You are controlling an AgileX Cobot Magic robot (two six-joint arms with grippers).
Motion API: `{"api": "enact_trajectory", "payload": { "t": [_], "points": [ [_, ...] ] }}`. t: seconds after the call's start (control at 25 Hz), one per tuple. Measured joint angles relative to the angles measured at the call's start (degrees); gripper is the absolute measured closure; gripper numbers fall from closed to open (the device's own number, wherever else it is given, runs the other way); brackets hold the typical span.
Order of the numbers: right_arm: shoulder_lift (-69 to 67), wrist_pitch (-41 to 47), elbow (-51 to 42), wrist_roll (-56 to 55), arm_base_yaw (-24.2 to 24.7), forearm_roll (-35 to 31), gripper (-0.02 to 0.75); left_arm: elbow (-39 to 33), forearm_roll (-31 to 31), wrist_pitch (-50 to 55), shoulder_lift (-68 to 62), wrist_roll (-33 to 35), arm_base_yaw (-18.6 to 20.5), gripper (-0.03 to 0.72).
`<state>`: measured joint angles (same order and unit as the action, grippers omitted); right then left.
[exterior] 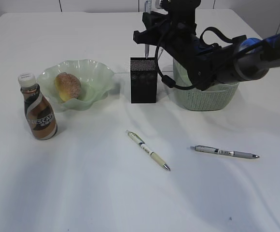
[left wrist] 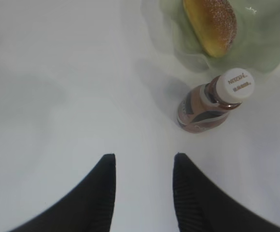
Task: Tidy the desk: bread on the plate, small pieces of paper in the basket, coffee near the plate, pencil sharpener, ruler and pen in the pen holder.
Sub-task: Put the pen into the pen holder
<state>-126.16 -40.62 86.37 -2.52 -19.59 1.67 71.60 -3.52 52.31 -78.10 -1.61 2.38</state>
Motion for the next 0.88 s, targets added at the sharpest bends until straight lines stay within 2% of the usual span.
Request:
{"api": "enact_trajectory", "payload": {
  "t": [0.56,0.88],
  "points": [
    [-1.9,-0.3,0.1,-0.3,-0.6,0.1,0.606,0.0,-0.3,-0.6,-2.6,0.0,0.0,0.413],
    [-6.0,-0.2,6.4,-1.1,-0.6,0.2,0.606,0.0,-0.3,-0.8,-3.7,0.0,0.0,0.413]
  ]
}}
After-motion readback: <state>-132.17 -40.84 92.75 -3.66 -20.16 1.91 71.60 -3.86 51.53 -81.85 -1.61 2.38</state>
